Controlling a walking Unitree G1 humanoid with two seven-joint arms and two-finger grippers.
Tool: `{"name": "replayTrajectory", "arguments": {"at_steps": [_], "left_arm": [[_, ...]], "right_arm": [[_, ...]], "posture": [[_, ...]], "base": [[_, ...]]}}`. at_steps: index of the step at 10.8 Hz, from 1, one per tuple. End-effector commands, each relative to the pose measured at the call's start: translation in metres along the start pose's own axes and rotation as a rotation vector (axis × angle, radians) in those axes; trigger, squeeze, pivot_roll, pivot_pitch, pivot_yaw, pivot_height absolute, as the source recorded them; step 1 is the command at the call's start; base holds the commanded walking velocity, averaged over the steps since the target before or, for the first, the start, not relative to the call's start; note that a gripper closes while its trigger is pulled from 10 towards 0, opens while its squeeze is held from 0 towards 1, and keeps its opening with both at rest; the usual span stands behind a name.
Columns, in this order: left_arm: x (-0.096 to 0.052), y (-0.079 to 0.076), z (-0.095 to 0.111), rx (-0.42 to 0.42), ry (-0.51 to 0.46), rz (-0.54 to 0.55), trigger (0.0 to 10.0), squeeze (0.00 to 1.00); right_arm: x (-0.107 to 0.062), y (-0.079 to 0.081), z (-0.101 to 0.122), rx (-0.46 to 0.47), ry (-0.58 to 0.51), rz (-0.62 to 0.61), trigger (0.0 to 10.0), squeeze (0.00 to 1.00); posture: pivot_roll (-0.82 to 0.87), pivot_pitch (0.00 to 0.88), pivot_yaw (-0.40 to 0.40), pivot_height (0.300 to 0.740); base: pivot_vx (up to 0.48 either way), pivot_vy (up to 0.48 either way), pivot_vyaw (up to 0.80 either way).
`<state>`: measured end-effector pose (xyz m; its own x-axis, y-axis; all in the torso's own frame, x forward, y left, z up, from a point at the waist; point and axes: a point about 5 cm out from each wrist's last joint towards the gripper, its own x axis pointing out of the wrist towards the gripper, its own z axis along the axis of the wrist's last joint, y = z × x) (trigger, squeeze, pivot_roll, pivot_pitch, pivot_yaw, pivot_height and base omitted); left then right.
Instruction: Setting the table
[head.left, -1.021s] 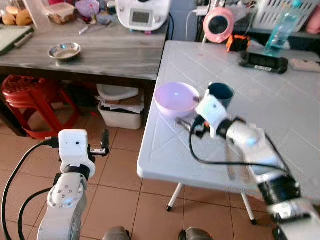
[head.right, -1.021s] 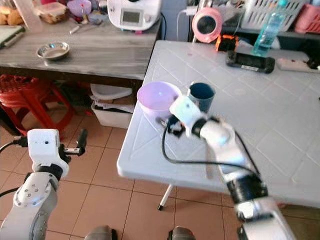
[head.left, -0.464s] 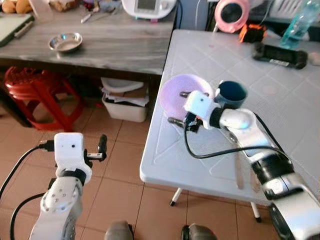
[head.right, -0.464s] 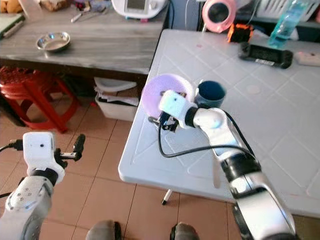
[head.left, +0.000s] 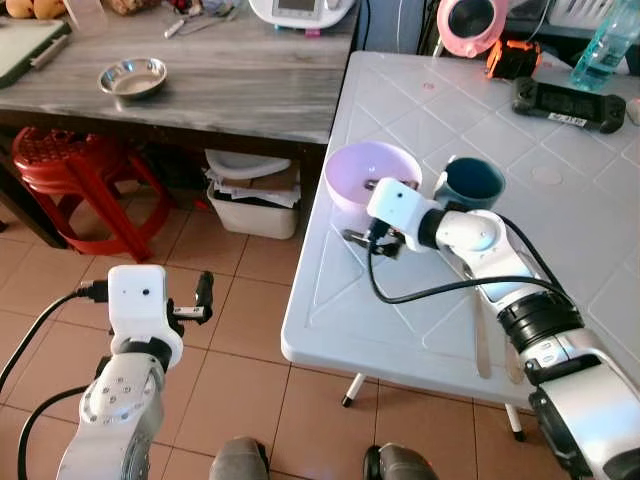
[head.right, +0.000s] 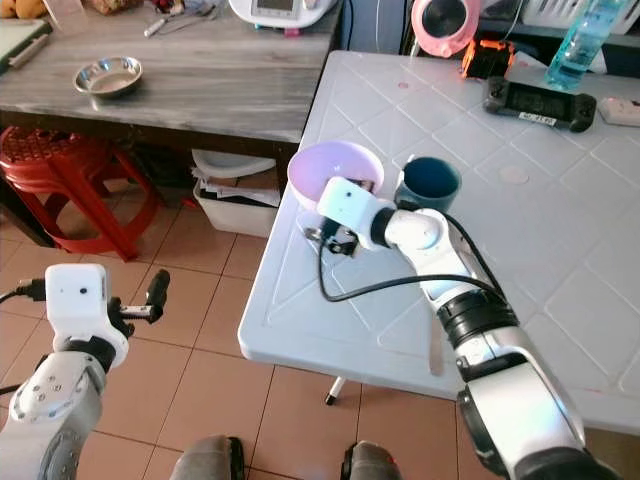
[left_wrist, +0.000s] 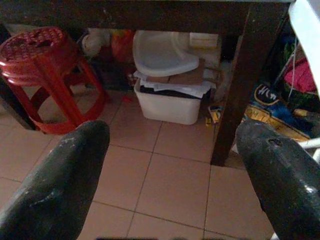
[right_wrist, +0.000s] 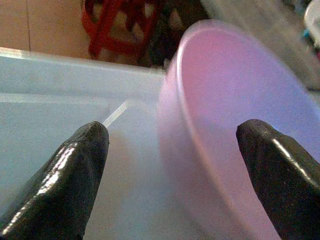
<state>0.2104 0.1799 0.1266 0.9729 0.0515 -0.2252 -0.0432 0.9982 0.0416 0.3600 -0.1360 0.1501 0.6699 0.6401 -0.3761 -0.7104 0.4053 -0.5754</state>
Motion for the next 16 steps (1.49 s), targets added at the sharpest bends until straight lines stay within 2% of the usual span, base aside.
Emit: {"name": "replayTrajectory", "arguments": {"at_steps": [1,3,6,11,16], "left_arm": [[0.0,0.001,-0.001,0.0,0.014,0.0,10.0,0.0],[0.002,0.0,-0.003,-0.001,0.026,-0.001,10.0,0.0],[0.003,0.0,-0.004,-0.001,0.035,0.001,10.0,0.0],[0.006,-0.003,-0.006,0.002,0.046,-0.004,10.0,0.0],[0.016,-0.005,-0.004,0.009,0.038,-0.011,10.0,0.0]], "right_arm": [[-0.002,-0.007,-0.001,-0.026,0.02,-0.012,0.0,0.0],[-0.003,-0.009,-0.007,-0.074,0.068,0.044,0.0,0.0],[-0.004,-0.01,-0.012,-0.114,0.09,0.055,0.0,0.0],[-0.006,-0.009,-0.017,-0.134,0.089,0.072,0.0,0.0],[-0.006,-0.007,-0.018,-0.158,0.081,0.071,0.0,0.0]], "posture": [[0.13,0.115,0.04,0.74],[0.13,0.11,0.035,0.74],[0.13,0.109,0.034,0.74],[0.14,0.085,0.03,0.74],[0.13,0.059,0.023,0.74]], "base": [[0.0,0.0,0.0],[0.0,0.0,0.0],[0.0,0.0,0.0],[0.0,0.0,0.0],[0.0,0.0,0.0]]}}
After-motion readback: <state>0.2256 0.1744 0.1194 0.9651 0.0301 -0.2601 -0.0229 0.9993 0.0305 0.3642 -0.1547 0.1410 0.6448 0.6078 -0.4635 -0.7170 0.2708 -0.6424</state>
